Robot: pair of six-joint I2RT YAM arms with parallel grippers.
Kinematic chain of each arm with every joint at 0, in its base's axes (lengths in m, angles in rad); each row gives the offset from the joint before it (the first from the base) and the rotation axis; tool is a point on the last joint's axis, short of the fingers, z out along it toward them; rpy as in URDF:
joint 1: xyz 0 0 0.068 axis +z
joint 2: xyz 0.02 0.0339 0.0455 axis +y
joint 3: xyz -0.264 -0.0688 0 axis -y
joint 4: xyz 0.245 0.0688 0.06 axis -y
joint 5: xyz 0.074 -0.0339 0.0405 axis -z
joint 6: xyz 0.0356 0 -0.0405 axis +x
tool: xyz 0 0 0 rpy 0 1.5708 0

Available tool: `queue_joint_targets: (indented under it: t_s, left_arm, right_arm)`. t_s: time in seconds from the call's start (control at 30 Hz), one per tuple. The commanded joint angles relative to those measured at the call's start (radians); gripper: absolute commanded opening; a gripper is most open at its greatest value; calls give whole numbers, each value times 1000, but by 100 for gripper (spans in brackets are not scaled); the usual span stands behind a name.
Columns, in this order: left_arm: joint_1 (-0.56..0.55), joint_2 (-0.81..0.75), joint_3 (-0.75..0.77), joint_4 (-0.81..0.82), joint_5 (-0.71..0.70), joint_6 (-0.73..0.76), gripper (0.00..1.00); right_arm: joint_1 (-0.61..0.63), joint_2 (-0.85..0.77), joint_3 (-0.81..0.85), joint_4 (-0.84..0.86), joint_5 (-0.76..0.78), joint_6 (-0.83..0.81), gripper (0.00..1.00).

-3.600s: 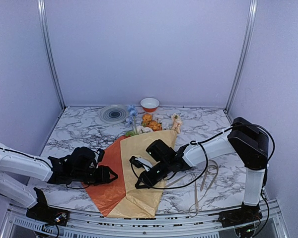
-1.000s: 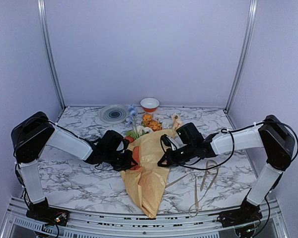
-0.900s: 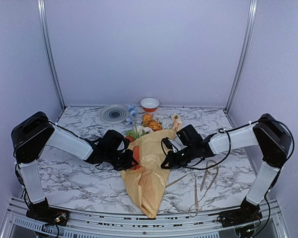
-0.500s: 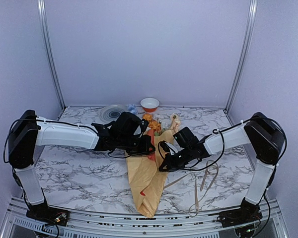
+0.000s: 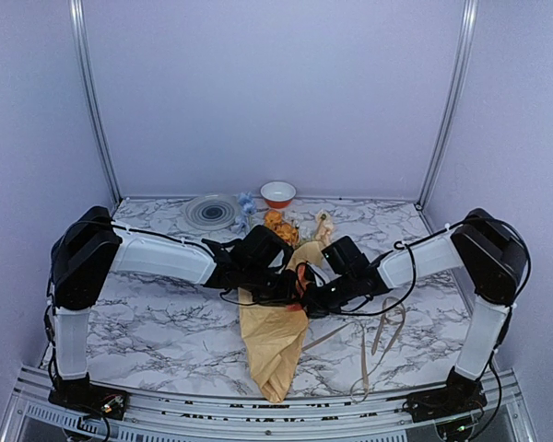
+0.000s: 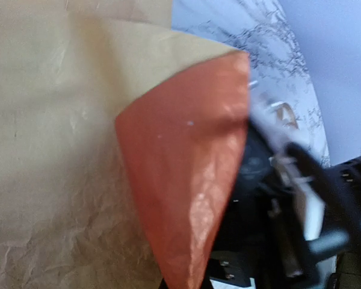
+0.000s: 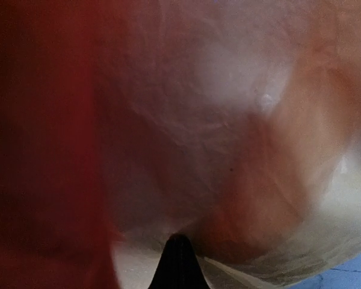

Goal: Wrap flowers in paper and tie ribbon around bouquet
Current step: Fold the two-thirds-folded wrapping paper at the center of the board.

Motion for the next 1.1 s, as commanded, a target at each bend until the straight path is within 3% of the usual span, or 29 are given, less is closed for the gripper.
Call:
queue_joint_targets:
  t_s: [0.0, 0.13, 0.33, 0.37, 0.47, 0.5, 0.63, 0.87, 1.0, 1.07]
  left_arm:
    - [4, 49, -8, 17, 21, -21, 0]
    - [4, 83, -1, 26, 0, -23, 0]
    - [4, 114, 5, 27, -22, -15, 0]
    - [5, 115, 6, 27, -24, -14, 0]
    - [5, 117, 12, 27, -30, -6, 0]
    - [5, 118, 16, 28, -31, -4, 0]
    - [5, 117, 26, 25, -41, 4, 0]
    - [13, 122, 37, 20, -53, 10, 0]
    - [21, 115, 39, 20, -86, 15, 0]
    - [25, 108, 41, 23, -103, 18, 0]
  right_arm:
    - [0, -80, -38, 93, 0, 96, 0]
    - [0, -175, -84, 128, 56, 163, 0]
    - [-7, -373, -120, -27, 252, 141, 2]
    - [-6, -403, -123, -51, 273, 116, 8]
    - [-6, -436, -116, -75, 230, 66, 46]
    - [-5, -431, -105, -91, 202, 57, 53]
    - [21, -383, -60, -160, 160, 32, 64]
    - [94, -287, -33, -191, 105, 1, 60]
    - [95, -280, -40, -166, 83, 3, 46]
    - [94, -275, -41, -167, 107, 3, 29]
